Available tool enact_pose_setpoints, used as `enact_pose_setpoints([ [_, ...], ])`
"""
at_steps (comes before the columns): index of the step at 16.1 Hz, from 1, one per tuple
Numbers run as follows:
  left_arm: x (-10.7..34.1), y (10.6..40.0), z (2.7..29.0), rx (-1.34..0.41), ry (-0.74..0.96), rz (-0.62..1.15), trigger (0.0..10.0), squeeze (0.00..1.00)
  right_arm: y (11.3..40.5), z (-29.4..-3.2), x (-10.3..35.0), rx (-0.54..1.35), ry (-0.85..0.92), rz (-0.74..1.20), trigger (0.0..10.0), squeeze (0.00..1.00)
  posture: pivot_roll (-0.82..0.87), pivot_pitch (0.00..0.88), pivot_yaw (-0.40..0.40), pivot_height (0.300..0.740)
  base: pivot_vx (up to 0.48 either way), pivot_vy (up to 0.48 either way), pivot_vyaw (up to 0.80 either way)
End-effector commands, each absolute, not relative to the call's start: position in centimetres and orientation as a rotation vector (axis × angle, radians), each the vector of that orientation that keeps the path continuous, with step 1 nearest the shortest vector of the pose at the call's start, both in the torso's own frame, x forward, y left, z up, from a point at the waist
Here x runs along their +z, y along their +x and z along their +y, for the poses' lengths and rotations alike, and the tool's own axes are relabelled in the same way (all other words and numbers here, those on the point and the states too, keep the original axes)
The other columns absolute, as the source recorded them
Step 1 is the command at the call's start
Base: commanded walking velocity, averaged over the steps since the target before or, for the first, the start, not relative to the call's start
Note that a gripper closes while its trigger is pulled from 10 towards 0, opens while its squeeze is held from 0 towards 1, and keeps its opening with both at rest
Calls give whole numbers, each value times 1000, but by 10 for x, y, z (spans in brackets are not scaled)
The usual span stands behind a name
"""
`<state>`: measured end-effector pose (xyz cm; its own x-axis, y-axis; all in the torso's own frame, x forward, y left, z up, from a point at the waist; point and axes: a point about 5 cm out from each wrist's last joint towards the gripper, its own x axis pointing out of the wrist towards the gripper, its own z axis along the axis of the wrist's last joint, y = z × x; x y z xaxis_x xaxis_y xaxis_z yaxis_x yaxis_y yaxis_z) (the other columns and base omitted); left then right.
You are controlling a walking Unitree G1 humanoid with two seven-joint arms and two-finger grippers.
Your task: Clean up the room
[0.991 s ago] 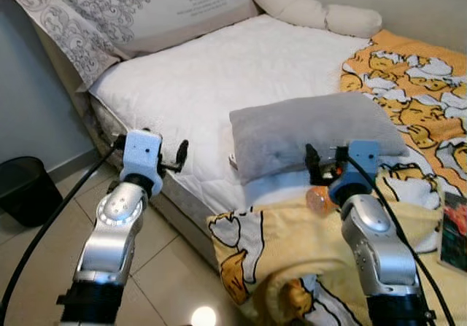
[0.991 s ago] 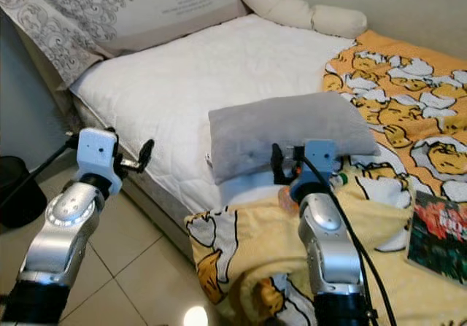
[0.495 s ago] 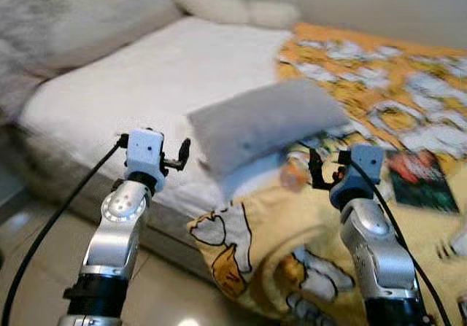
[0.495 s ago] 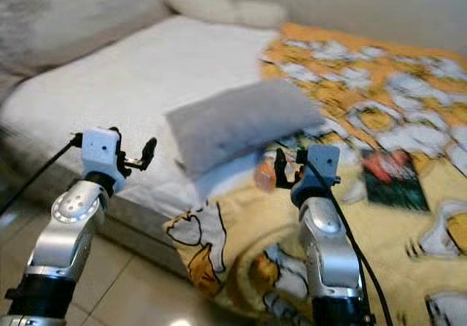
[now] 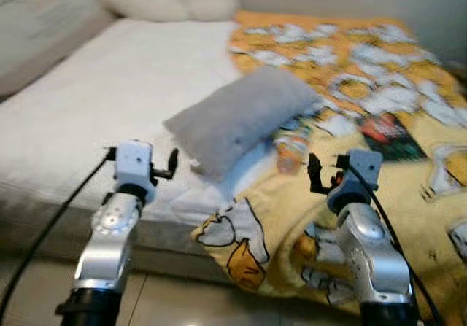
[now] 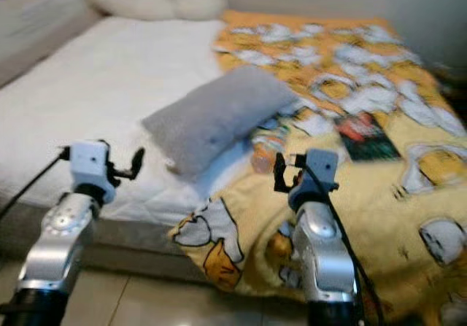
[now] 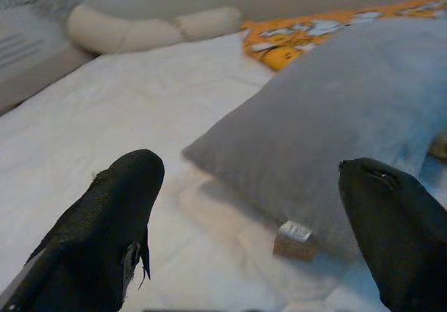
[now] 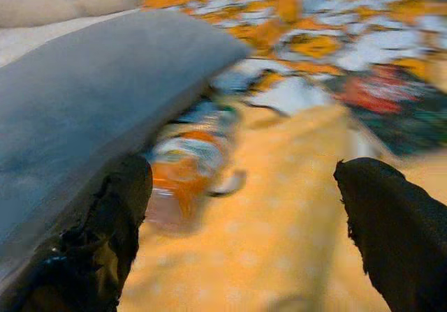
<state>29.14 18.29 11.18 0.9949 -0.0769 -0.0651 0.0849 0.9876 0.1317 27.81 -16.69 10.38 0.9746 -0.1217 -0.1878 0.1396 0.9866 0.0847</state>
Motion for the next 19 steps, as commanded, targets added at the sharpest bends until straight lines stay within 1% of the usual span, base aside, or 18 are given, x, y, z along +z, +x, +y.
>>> enact_pose_setpoints([
  [1,115,292,175,-105,134,51,10000,1000,278,-171,106,-157,110,172,10000,0,-51,0,48,740,0,480,-800],
  [4,115,291,176,-100,133,56,10000,1000,277,-171,106,-164,113,172,10000,0,-49,0,55,740,0,398,-800],
  [7,119,288,178,-74,106,33,10000,1000,279,-169,109,-134,47,155,10000,0,-48,0,58,740,0,0,0],
  [10,120,287,179,-77,99,34,10000,1000,283,-162,115,-60,-4,139,10000,0,-47,0,56,740,0,0,0],
  [12,121,286,178,-82,89,29,10000,1000,284,-160,116,-34,-8,131,10000,0,-47,0,51,740,315,0,250],
  [13,122,286,177,-89,92,29,10000,1000,284,-160,116,-42,32,139,10000,0,-47,0,50,740,334,0,794],
  [15,122,286,176,-92,89,29,10000,1000,285,-161,117,-59,57,143,10000,0,-47,0,49,740,338,0,0],
  [19,123,288,175,-97,83,28,10000,1000,287,-163,117,-57,32,142,10000,0,-50,0,44,740,333,0,0],
])
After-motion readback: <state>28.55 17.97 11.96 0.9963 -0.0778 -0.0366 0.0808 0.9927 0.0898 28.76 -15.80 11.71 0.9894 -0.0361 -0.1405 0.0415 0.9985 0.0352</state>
